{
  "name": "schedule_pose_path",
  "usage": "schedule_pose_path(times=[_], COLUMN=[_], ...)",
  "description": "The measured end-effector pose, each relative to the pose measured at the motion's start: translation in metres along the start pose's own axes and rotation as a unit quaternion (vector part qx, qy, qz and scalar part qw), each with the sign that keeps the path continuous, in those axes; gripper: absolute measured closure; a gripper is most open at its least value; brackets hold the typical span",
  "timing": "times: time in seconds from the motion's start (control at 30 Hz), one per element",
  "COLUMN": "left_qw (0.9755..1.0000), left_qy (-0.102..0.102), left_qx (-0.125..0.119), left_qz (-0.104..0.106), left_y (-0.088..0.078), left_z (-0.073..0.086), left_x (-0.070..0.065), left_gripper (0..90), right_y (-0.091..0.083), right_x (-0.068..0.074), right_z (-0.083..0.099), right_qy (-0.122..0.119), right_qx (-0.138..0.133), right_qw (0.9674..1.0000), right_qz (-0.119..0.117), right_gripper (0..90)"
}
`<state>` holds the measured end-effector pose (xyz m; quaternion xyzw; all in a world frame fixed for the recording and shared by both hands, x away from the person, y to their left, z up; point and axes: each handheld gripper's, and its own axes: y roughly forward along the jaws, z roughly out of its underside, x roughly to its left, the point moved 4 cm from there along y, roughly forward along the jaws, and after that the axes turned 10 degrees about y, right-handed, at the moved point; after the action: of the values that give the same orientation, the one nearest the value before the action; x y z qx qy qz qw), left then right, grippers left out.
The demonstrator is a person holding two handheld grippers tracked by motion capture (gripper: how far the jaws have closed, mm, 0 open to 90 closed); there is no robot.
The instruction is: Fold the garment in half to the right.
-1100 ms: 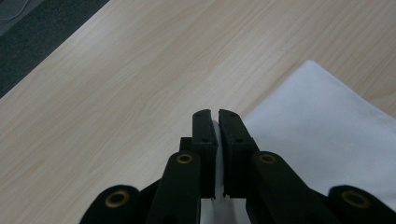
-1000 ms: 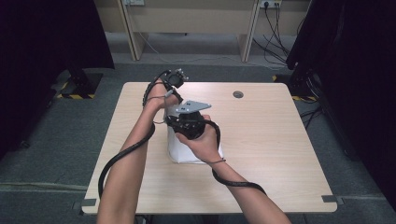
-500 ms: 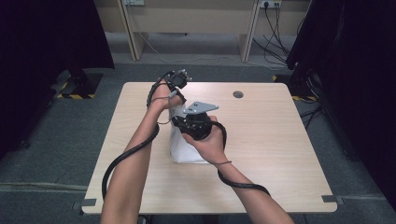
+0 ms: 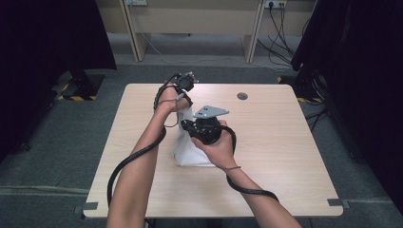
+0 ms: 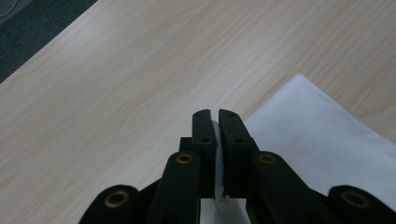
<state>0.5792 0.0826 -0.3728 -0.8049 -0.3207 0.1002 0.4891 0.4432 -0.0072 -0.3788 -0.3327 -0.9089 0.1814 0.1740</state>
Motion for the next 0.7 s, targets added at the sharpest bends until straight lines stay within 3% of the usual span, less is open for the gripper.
schedule_pose_path(times=[0.7], left_qw=[1.0], left_qy=[-0.006], left_qx=[-0.006], left_qz=[0.002], left_y=[0.01], left_z=[-0.008], left_x=[-0.005], left_gripper=[85.1], right_y=[-0.012], right_x=[-0.014], right_z=[0.009], right_qy=[0.01], right_qx=[-0.003], right_qw=[0.9998], right_qz=[0.015], right_gripper=[82.7])
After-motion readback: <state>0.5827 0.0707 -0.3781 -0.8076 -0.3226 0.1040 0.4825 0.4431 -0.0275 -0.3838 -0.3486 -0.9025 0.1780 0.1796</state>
